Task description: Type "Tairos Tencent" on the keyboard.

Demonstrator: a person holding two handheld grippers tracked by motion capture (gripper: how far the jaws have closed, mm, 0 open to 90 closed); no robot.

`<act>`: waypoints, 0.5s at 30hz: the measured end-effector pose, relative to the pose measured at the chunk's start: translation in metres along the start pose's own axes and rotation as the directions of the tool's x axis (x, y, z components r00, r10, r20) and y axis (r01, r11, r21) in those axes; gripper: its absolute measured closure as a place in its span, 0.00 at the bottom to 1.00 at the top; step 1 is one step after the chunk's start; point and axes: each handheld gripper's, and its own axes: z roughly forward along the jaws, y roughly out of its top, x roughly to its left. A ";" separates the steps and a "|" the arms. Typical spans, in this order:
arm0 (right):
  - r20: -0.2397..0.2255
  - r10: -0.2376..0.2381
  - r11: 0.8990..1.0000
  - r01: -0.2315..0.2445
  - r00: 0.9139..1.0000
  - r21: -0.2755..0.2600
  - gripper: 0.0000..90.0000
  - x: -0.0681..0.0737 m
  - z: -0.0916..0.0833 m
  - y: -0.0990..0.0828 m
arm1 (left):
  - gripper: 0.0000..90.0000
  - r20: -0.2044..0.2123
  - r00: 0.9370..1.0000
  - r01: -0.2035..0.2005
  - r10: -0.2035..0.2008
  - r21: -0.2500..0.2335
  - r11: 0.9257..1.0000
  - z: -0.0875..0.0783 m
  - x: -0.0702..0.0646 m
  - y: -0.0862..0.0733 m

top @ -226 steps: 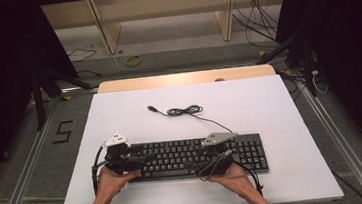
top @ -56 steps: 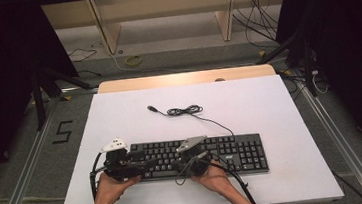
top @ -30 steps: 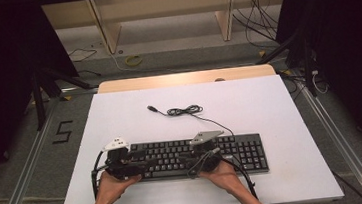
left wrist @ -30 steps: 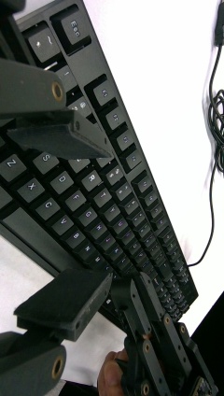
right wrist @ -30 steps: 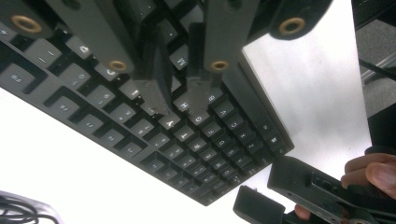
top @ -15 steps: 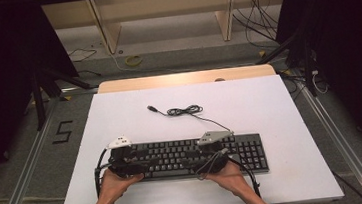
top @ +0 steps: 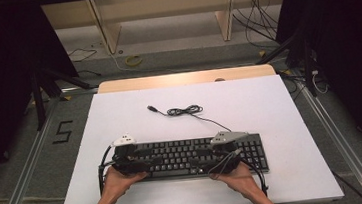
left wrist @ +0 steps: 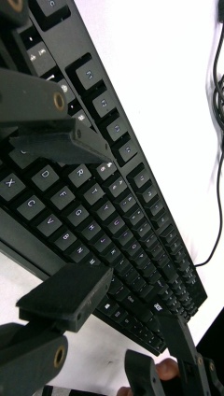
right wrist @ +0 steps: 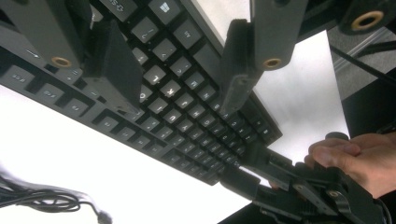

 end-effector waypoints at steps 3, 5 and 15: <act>0.004 0.001 1.000 -0.001 1.000 -0.003 0.53 -0.001 -0.002 -0.001 | 0.43 0.001 1.000 0.003 -0.003 0.004 1.000 0.003 0.000 0.001; 0.009 0.001 1.000 -0.001 1.000 -0.005 0.52 -0.001 -0.003 -0.002 | 0.45 0.000 1.000 0.003 -0.003 0.009 1.000 0.004 0.000 0.002; 0.026 0.008 1.000 -0.007 1.000 -0.025 0.50 -0.002 -0.014 -0.005 | 0.65 -0.005 1.000 -0.001 0.001 0.050 0.999 0.013 0.002 0.006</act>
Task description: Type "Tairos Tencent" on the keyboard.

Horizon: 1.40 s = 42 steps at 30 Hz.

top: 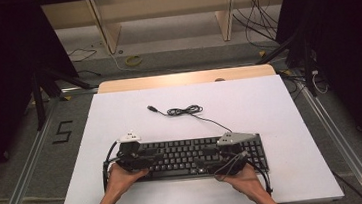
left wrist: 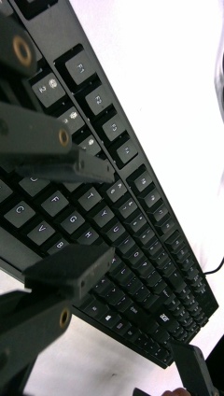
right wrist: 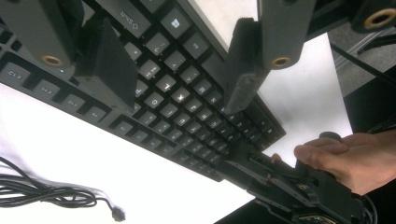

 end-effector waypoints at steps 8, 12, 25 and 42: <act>0.009 0.002 1.000 -0.002 1.000 -0.009 0.47 -0.001 -0.006 -0.005 | 0.80 -0.009 1.000 -0.015 0.016 0.023 1.000 0.008 0.000 0.004; 0.014 0.005 1.000 -0.004 1.000 -0.016 0.46 -0.002 -0.009 -0.007 | 0.87 -0.013 0.999 -0.032 0.032 0.048 0.998 0.017 -0.003 0.008; 0.023 0.008 1.000 -0.008 1.000 -0.016 0.45 -0.004 -0.014 -0.014 | 0.98 -0.045 0.998 -0.043 0.048 0.107 0.993 0.029 0.000 0.010; 0.028 0.002 1.000 -0.002 1.000 -0.010 0.46 -0.003 -0.016 -0.016 | 0.99 -0.061 0.997 -0.030 0.037 0.108 0.994 0.032 -0.004 0.010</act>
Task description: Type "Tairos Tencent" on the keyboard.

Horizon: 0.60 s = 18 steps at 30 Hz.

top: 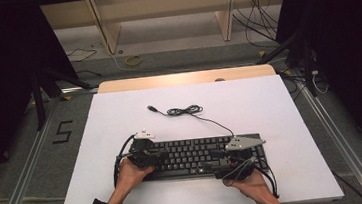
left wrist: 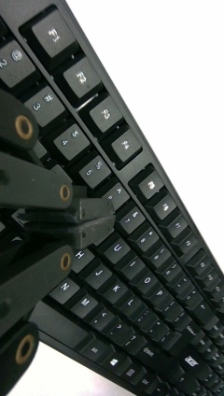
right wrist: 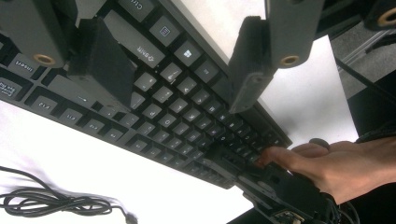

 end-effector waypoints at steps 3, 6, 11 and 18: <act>0.001 0.004 1.000 -0.004 1.000 -0.003 0.46 0.000 0.000 0.000 | 0.91 0.016 1.000 0.016 -0.016 -0.020 1.000 -0.005 0.000 0.001; 0.003 0.005 1.000 -0.005 1.000 -0.005 0.46 -0.001 -0.001 0.000 | 0.85 0.028 0.999 0.023 -0.022 -0.043 0.999 -0.009 0.000 0.001; 0.006 0.003 1.000 -0.003 1.000 -0.013 0.46 -0.002 -0.003 0.000 | 0.67 0.068 0.997 0.032 -0.026 -0.091 0.995 -0.016 -0.001 -0.001; 0.013 0.006 1.000 -0.005 1.000 -0.029 0.44 -0.003 -0.007 -0.002 | 0.44 0.117 0.993 0.047 -0.026 -0.176 0.983 -0.030 -0.003 -0.007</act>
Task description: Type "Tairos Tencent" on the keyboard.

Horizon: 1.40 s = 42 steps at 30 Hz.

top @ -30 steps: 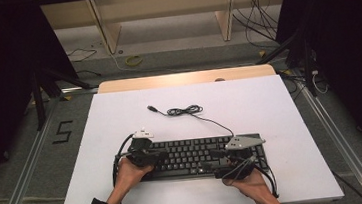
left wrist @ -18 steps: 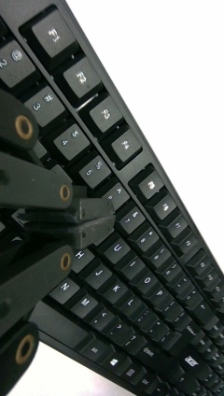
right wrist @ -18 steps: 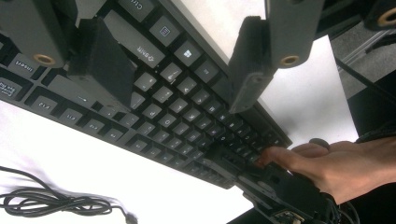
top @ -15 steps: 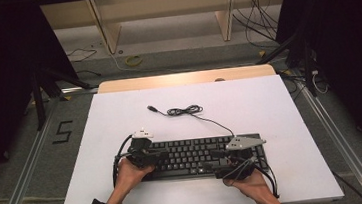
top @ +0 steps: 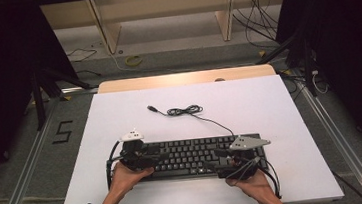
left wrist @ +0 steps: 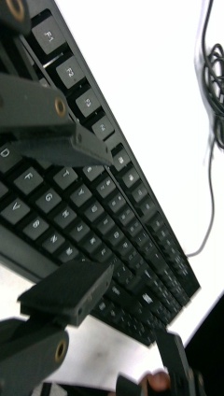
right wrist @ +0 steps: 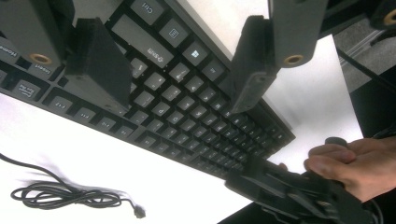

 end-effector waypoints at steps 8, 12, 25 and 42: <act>-0.001 -0.002 1.000 0.001 1.000 -0.026 0.43 0.000 -0.006 -0.003 | 0.32 0.026 0.999 -0.027 0.029 -0.050 0.998 -0.014 -0.006 -0.011; 0.001 -0.004 0.999 0.004 1.000 -0.036 0.43 0.000 -0.009 -0.004 | 0.32 0.034 0.999 -0.024 0.026 -0.070 0.997 -0.019 -0.008 -0.017; 0.019 0.002 0.998 0.000 1.000 -0.063 0.42 -0.004 -0.021 -0.012 | 0.30 0.039 0.998 -0.039 0.042 -0.080 0.996 -0.027 -0.014 -0.027; 0.043 0.017 0.996 -0.013 0.999 -0.089 0.41 -0.005 -0.040 -0.026 | 0.28 0.031 0.999 -0.034 0.037 -0.104 0.994 -0.038 -0.017 -0.042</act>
